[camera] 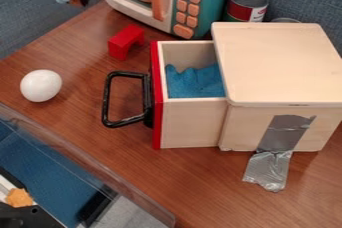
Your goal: Put the stuffed toy inside the drawer
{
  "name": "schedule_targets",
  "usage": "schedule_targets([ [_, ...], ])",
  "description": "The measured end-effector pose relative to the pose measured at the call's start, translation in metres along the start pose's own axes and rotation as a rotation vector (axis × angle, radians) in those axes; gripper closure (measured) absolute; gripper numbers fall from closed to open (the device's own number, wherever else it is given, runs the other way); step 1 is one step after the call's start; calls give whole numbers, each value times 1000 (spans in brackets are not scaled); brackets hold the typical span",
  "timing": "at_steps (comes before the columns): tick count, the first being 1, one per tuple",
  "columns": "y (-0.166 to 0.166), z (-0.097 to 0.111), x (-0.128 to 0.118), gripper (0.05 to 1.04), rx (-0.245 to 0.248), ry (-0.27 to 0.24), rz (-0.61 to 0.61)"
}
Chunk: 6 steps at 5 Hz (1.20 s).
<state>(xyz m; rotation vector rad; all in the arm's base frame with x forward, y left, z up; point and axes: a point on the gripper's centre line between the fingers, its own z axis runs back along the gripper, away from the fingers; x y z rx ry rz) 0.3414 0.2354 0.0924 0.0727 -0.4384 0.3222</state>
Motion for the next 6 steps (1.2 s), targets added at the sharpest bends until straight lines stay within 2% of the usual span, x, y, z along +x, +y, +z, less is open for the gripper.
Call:
schedule_targets([
  [1, -18, 32, -6, 652, -33, -49, -16],
  [2, -54, 44, -14, 652, -80, -54, -95],
  [4, -121, 56, -31, 652, -189, -27, -194],
  [5, -146, 56, -43, 652, -225, 9, -228],
  [6, -164, 63, -56, 652, -242, 6, -262],
])
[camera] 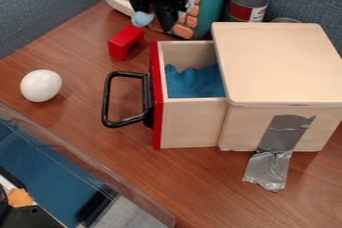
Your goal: Put the stuffed toy inside the drawer
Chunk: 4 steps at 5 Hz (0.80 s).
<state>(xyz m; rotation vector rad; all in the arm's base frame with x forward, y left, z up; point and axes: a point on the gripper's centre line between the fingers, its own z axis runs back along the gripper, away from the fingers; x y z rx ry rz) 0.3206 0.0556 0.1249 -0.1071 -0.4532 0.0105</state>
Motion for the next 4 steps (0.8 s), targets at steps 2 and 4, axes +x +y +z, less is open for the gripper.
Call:
schedule_targets([
  [2, -37, -5, -17, 652, -34, 32, -67],
  [4, -50, -10, -23, 652, -70, 46, -12],
])
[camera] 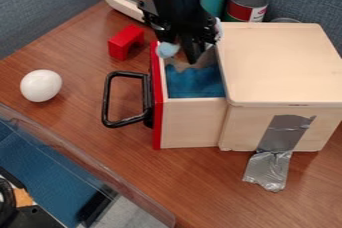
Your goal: Put the stuffed toy inside the drawer
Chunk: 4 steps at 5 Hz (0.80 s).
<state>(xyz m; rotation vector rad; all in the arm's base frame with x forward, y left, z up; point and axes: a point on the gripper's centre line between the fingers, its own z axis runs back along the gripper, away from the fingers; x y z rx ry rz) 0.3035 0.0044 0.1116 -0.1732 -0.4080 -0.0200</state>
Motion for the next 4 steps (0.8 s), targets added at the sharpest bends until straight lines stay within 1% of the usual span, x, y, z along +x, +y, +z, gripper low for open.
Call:
schedule_targets([
  [1, 1, -2, -4, 595, 25, 12, 53],
  [2, 1, 1, -5, 280, 26, 6, 62],
  [3, -2, 9, -6, 74, 20, -5, 74],
  [4, -5, 17, -7, 75, 12, -15, 81],
])
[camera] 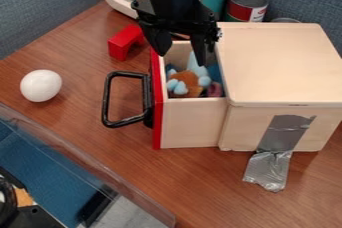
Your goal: Put the stuffed toy inside the drawer
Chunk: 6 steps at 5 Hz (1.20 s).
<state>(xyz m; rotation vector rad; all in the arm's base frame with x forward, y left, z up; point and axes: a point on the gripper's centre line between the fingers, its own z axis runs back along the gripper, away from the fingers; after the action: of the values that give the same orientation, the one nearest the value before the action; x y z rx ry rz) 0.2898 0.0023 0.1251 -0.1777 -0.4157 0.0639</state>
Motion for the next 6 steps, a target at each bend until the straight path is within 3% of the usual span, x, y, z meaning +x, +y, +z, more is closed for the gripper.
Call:
schedule_targets([
  [1, 0, 10, 0, 83, -6, -10, 4],
  [2, 16, 25, -8, 83, 27, -16, -4],
  [3, 53, 39, -25, 83, 19, -29, -3],
  [5, 94, 39, -49, 83, 106, 6, -51],
  [6, 100, 49, -59, 83, 140, 47, -90],
])
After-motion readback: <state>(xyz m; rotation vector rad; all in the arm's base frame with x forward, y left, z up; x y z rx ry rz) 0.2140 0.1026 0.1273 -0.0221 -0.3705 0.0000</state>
